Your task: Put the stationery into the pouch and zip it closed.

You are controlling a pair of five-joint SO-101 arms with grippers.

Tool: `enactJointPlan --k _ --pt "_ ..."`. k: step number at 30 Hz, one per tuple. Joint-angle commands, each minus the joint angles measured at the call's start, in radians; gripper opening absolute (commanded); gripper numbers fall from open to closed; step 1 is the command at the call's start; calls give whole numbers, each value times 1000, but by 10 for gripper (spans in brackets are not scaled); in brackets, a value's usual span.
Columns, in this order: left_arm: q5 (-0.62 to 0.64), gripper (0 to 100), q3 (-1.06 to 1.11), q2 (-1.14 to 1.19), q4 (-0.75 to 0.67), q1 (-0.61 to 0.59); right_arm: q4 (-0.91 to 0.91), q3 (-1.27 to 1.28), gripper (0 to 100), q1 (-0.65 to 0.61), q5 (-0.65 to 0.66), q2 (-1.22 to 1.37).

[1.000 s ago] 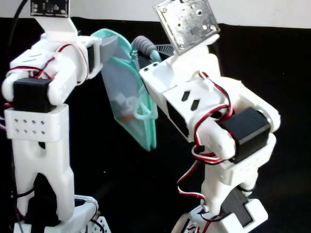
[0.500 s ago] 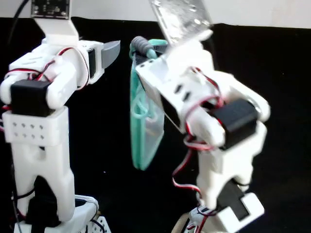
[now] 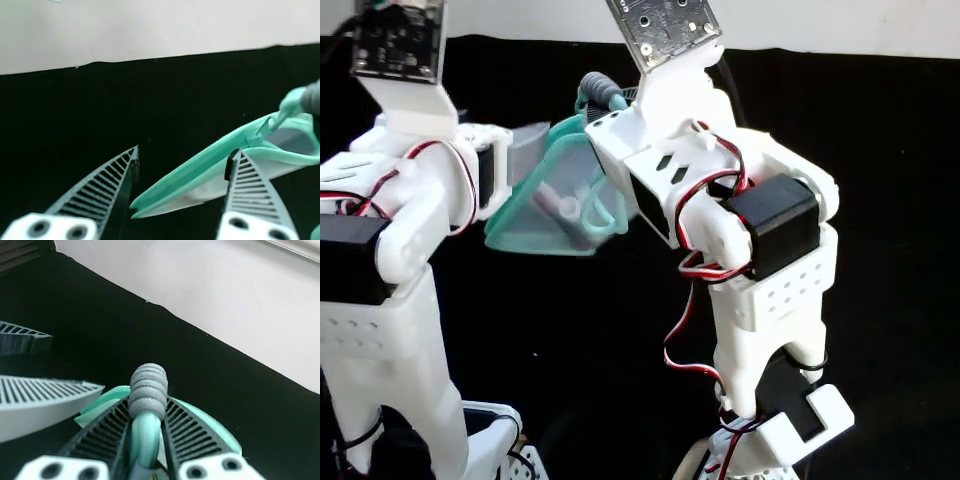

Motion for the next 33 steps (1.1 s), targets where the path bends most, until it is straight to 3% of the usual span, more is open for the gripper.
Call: enactJointPlan --k 1,24,33 --pt "-51 292 -33 -19 12 -36 -53 -28 7 7 -12 -2" --pt "-302 291 153 -22 15 -97 -41 -39 6 -59 -5 147" --pt "-482 291 147 -15 9 -143 24 -39 6 -61 -5 147"
